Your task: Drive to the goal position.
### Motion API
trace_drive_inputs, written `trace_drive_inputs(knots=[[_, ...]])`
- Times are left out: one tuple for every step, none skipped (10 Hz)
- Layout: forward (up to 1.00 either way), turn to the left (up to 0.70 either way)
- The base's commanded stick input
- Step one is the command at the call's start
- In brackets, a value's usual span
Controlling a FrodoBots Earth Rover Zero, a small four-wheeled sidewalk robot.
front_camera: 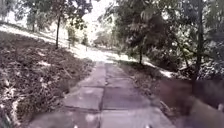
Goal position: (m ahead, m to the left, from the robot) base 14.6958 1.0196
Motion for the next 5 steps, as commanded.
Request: trace_drive_inputs(knots=[[0.45,0.00],[0.45,0.00],[0.45,0.00],[0.45,0.00],[0.45,0.00]])
